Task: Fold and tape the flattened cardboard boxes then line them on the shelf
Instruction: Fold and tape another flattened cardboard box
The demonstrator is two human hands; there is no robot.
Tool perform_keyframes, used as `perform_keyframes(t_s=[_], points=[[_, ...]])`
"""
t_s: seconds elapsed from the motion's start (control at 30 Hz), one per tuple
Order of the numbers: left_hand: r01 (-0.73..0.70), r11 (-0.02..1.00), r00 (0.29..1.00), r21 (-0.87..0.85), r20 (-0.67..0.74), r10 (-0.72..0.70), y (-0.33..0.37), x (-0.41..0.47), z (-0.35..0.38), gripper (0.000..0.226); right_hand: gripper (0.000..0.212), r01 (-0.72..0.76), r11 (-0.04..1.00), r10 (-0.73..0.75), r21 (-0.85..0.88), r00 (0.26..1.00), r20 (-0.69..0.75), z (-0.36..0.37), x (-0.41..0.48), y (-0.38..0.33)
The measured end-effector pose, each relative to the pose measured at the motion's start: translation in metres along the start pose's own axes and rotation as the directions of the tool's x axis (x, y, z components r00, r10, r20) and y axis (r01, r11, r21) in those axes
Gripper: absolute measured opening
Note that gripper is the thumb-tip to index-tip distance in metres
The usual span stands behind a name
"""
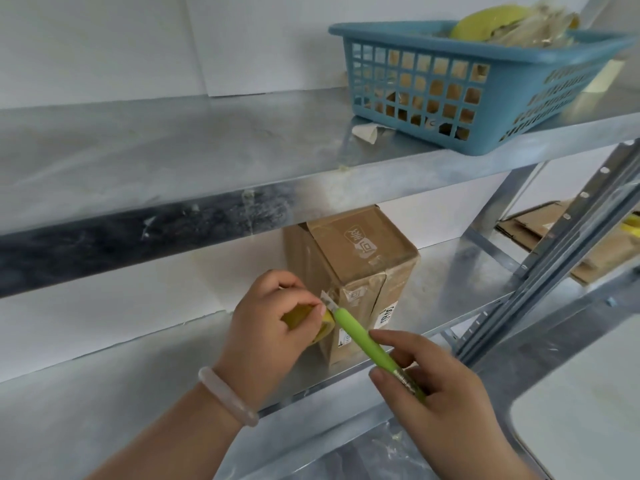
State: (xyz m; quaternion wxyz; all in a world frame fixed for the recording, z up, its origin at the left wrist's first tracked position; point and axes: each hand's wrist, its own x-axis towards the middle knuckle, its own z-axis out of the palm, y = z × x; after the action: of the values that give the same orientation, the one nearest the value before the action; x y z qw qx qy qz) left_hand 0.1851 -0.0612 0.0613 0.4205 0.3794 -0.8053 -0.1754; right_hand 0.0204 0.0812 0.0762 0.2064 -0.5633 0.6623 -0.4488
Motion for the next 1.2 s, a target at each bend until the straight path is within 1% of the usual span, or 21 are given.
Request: perform_keyframes(t_s=[0.07,0.1,0.17,0.23,0.37,0.5,0.57,0.63,0.7,0.73,0.8,0.83,0.9,0.97,1.03,1.07,1.1,1.13,1.2], points=[[0.001,1.0,1.0,-0.019,0.005,-0.001,-0.002,0.0,0.0,0.025,0.046,0.005,0.999,-0.005,-0.042,1.0,-0.002,0.004,0.0,-0.001],[0.005,1.0,1.0,-0.024,0.01,-0.005,-0.003,0.0,0.0,0.024,0.05,0.013,0.997,-0.012,-0.073,1.0,0.008,0.006,0.001,-0.002],[0.004,1.0,1.0,-0.02,0.01,-0.004,-0.004,0.001,0.0,0.016,0.057,0.055,0.985,-0.051,-0.161,0.998,0.031,0.009,0.004,-0.004],[-0.014,1.0,1.0,0.002,-0.004,0.014,-0.004,0.001,0.001,0.009,0.058,0.101,0.966,-0.09,-0.237,0.994,0.053,0.012,0.009,-0.003],[-0.061,0.998,0.997,-0.006,-0.043,0.061,-0.002,0.004,0.003,0.024,0.05,0.126,0.937,-0.105,-0.327,0.991,0.082,0.018,0.018,-0.003],[-0.064,0.998,0.997,0.026,-0.047,0.065,-0.002,0.005,0.003,0.025,0.048,0.132,0.915,-0.097,-0.382,0.989,0.108,0.017,0.026,-0.005],[-0.057,0.998,0.993,0.038,-0.103,0.061,-0.007,0.008,-0.002,0.021,0.046,0.091,0.892,-0.026,-0.442,0.988,0.151,0.013,0.026,-0.001],[-0.059,0.994,0.985,0.091,-0.155,0.072,-0.017,0.011,-0.01,0.021,0.045,0.061,0.902,0.017,-0.427,0.984,0.178,0.01,0.019,0.011],[-0.051,0.985,0.985,0.165,-0.156,0.077,-0.03,0.011,-0.016,0.021,0.045,0.1,0.919,-0.017,-0.381,0.976,0.215,0.009,0.011,0.02],[-0.047,0.978,0.987,0.204,-0.142,0.077,-0.039,0.008,-0.017,0.017,0.046,0.129,0.908,-0.034,-0.399,0.971,0.236,0.008,0.009,0.024],[-0.067,0.948,0.992,0.311,-0.084,0.098,-0.062,0.002,-0.01,0.005,0.045,0.185,0.891,-0.11,-0.415,0.974,0.198,0.001,0.007,0.032],[-0.074,0.927,0.994,0.367,-0.045,0.097,-0.075,-0.001,-0.004,0.008,0.045,0.211,0.891,-0.163,-0.402,0.975,0.151,-0.004,0.006,0.037],[-0.03,0.896,1.0,0.443,0.016,0.025,-0.103,-0.01,0.007,0.014,0.043,0.214,0.908,-0.231,-0.359,0.973,-0.003,-0.015,0.002,0.05],[0.038,0.866,0.998,0.499,0.022,-0.057,-0.12,-0.025,0.018,0.015,0.044,0.133,0.949,-0.185,-0.284,0.969,-0.162,-0.026,-0.001,0.071],[0.055,0.84,0.997,0.54,0.013,-0.073,-0.131,-0.045,0.029,0.005,0.047,-0.009,0.97,-0.052,-0.242,0.968,-0.244,-0.032,0.009,0.095],[0.071,0.84,0.996,0.537,0.011,-0.09,-0.132,-0.056,0.035,0.017,0.05,-0.087,0.968,0.027,-0.237,0.969,-0.244,-0.034,0.019,0.107],[0.075,0.858,0.994,0.508,0.026,-0.103,-0.134,-0.068,0.042,0.028,0.049,-0.16,0.96,0.111,-0.228,0.971,-0.213,-0.037,0.031,0.119],[0.094,0.89,0.991,0.447,0.046,-0.128,-0.133,-0.077,0.048,0.033,0.044,-0.231,0.948,0.198,-0.217,0.966,-0.166,-0.04,0.044,0.131],[0.138,0.932,0.979,0.335,0.095,-0.18,-0.13,-0.091,0.057,0.026,0.028,-0.348,0.903,0.336,-0.253,0.937,-0.092,-0.043,0.071,0.157]])
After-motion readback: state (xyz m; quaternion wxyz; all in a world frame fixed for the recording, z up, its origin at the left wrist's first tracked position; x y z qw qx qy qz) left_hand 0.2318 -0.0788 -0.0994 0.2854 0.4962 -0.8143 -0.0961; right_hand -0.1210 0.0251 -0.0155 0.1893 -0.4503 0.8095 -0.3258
